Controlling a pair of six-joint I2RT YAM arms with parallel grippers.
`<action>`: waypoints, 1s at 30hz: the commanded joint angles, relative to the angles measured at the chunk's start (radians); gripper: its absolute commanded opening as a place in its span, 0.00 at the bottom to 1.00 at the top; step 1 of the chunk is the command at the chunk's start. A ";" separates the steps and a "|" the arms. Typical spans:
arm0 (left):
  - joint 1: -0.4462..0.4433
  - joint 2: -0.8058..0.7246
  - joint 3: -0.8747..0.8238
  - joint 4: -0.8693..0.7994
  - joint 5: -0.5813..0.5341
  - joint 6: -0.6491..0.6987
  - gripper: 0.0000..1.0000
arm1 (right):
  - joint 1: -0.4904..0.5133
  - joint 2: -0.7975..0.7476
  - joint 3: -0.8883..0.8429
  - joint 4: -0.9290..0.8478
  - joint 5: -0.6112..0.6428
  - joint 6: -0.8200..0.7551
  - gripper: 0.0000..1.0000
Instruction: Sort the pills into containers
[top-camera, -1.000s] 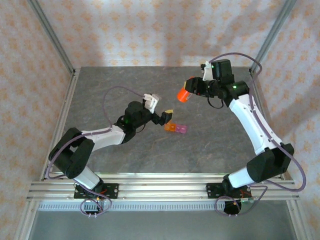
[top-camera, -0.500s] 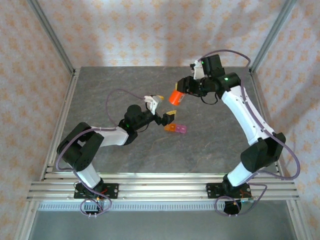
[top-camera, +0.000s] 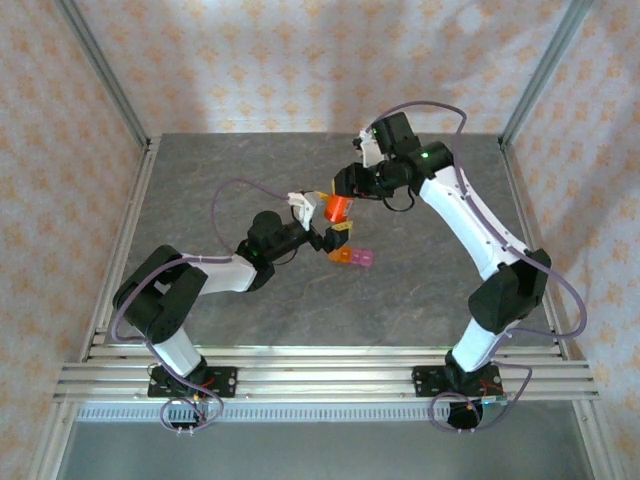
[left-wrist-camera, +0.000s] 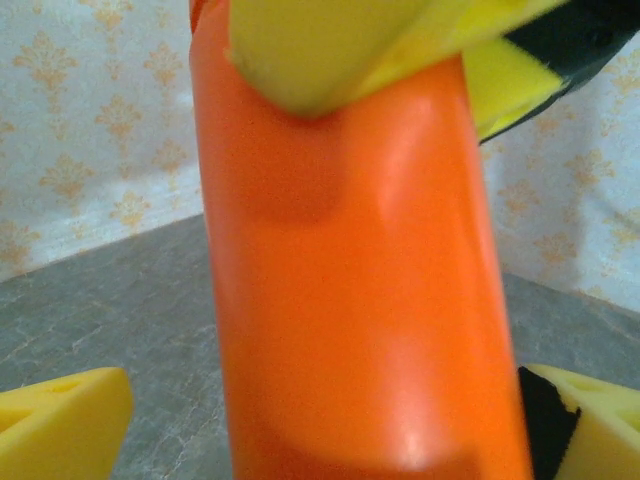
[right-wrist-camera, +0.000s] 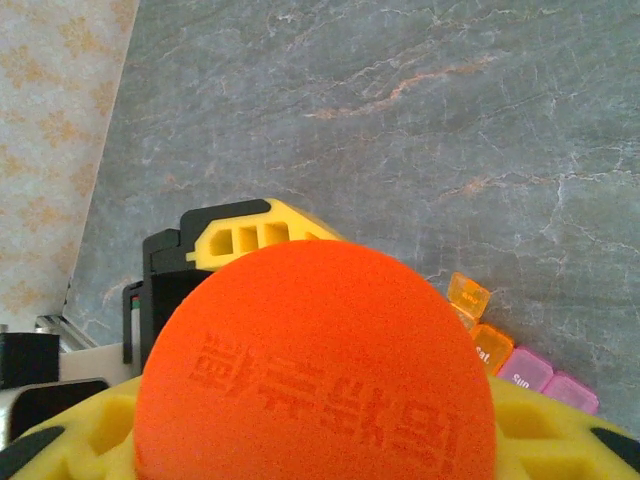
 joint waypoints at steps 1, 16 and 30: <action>-0.008 -0.036 0.007 0.054 0.024 -0.027 0.96 | 0.015 -0.048 -0.038 0.043 0.036 -0.016 0.34; -0.010 0.005 0.054 0.028 0.051 -0.065 0.79 | 0.020 -0.079 -0.103 0.088 0.033 -0.004 0.34; -0.017 0.012 0.077 -0.058 0.077 -0.071 0.77 | 0.023 -0.124 -0.146 0.131 0.035 -0.005 0.34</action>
